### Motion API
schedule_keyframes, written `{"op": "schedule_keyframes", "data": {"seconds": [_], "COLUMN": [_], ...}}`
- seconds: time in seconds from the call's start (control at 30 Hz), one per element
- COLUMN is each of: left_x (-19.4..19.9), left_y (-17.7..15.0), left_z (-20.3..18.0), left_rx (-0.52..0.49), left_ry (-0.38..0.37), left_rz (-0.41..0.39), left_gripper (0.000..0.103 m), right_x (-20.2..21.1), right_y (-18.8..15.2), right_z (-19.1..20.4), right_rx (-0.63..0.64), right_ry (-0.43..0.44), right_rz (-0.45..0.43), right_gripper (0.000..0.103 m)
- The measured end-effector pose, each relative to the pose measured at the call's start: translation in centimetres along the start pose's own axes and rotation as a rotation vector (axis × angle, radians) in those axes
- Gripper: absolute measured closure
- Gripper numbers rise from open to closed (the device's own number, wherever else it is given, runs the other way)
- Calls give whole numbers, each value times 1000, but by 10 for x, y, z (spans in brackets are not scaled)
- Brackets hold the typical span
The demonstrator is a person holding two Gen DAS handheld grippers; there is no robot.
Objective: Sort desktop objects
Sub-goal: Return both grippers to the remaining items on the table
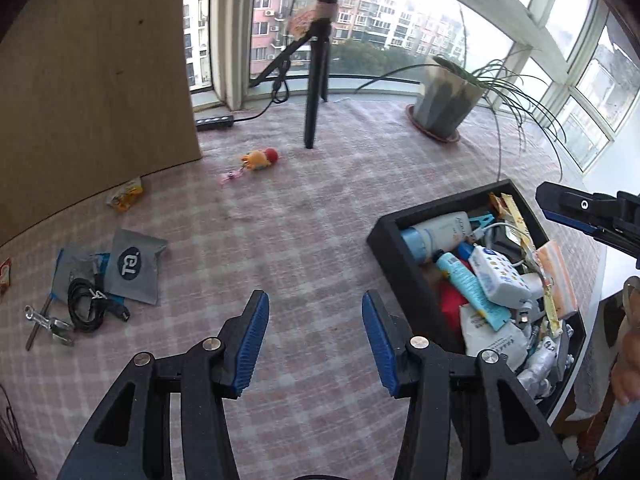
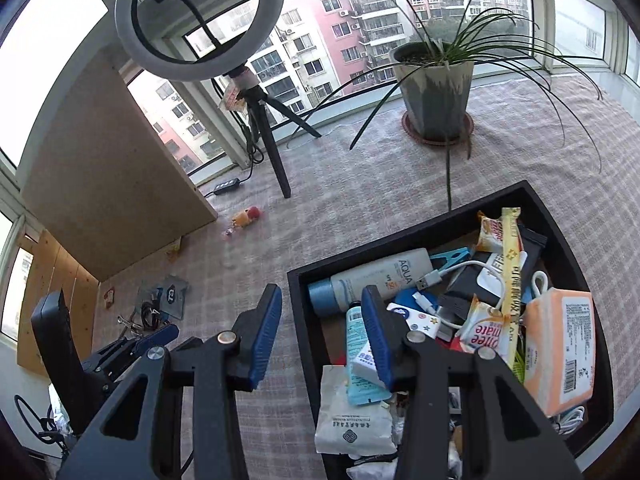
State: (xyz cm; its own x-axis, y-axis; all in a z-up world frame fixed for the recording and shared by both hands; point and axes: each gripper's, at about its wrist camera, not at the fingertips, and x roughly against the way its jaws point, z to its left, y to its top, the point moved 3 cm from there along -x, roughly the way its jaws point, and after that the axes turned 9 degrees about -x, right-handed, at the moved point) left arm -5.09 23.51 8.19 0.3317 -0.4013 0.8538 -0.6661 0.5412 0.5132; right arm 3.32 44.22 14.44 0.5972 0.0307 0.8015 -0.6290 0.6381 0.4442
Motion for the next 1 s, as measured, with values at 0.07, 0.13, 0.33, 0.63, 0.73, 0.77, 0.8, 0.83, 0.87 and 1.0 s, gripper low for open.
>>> {"op": "schedule_keyframes", "data": {"seconds": [0.07,0.13,0.33,0.63,0.73,0.77,0.8,0.83,0.87,1.0], "left_x": [-1,0,1,14,19,20,19,18,17,9], "left_y": [-6,-14,-44,-95,-104,-106,-107,-108,-109,-108], "left_z": [23,46,119,225,247,251,256,259,262,272], "left_rx": [47,92,259,547,615,626,638,650,661,688], "left_ry": [18,46,131,277,307,311,311,307,303,316], "left_rz": [8,12,45,62,50,50,52,53,51,55], "left_gripper": [57,57,56,56,56,56,55,55,54,52], "right_x": [-12,-24,-67,-144,-169,-177,-185,-193,-200,-227], "right_y": [-2,-5,-20,-44,-55,-58,-61,-63,-65,-69], "right_z": [15,31,76,144,164,171,178,183,187,200], "right_rx": [27,57,143,242,261,269,275,276,272,231], "right_ry": [13,23,48,78,95,103,104,101,102,121], "right_rz": [22,44,124,230,275,286,297,306,317,367], "right_gripper": [62,62,62,62,62,62,62,62,62,62]}}
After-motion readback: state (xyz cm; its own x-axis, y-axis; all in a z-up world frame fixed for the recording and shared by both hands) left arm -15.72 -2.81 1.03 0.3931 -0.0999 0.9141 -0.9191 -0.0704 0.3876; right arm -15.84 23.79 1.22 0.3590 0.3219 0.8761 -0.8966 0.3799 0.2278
